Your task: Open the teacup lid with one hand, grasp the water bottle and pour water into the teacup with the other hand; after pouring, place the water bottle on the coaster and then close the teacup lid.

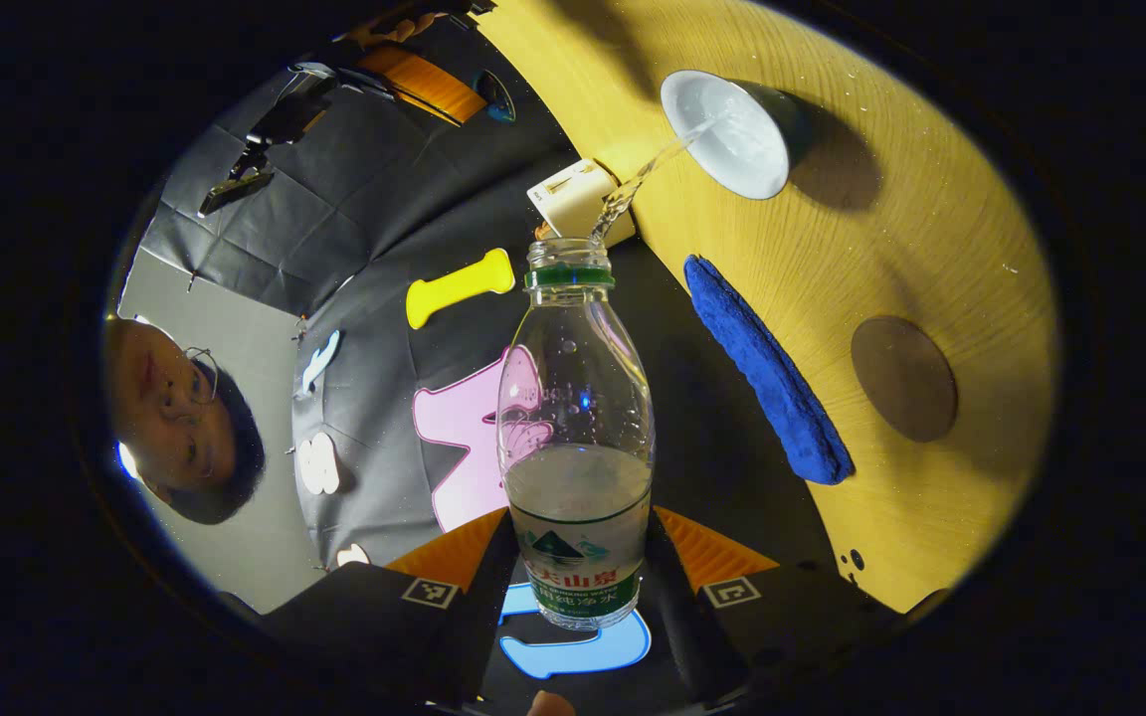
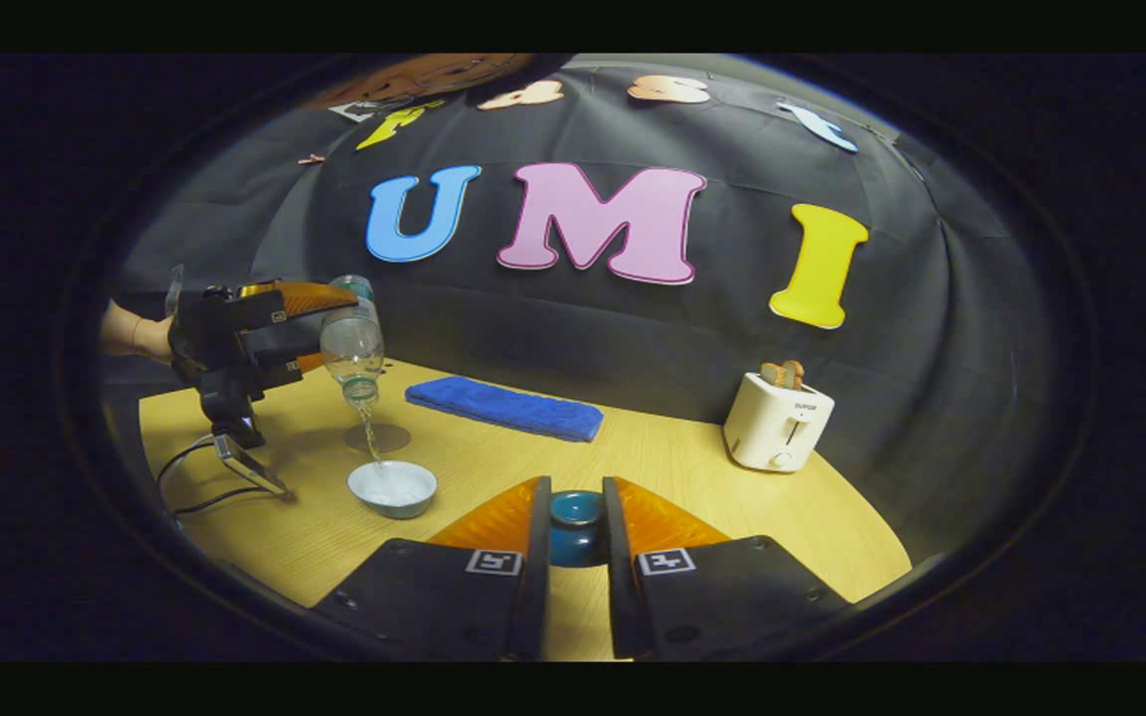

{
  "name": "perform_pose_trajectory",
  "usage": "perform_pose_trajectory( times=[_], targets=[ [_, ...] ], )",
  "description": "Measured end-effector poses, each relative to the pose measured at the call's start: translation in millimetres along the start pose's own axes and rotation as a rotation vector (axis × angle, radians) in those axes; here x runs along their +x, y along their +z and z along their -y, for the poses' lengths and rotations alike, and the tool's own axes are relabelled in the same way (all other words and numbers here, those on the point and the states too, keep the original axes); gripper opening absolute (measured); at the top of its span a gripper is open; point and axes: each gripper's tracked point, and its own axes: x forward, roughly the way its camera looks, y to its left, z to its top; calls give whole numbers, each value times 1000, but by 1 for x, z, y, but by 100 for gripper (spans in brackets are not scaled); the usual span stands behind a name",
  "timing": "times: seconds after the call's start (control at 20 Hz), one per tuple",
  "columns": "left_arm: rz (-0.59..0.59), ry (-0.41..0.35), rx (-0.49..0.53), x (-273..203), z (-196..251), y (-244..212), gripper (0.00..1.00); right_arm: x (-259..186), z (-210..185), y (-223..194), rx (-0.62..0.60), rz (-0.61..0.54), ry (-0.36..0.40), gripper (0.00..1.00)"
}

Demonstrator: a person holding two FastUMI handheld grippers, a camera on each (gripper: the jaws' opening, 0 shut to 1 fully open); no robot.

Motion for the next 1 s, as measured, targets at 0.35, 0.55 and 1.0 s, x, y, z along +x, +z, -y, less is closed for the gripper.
perform_pose_trajectory(
  times=[0.35,0.55,1.0],
  targets=[
    [67,94,57,13,-18,2,74,-3,0,4,0,10,-4,28],
    [83,142,102,23,-27,-3,74,-4,1,5,-10,12,-4,28],
    [138,180,121,28,-36,6,73,2,1,9,-17,22,-2,28]
  ],
)
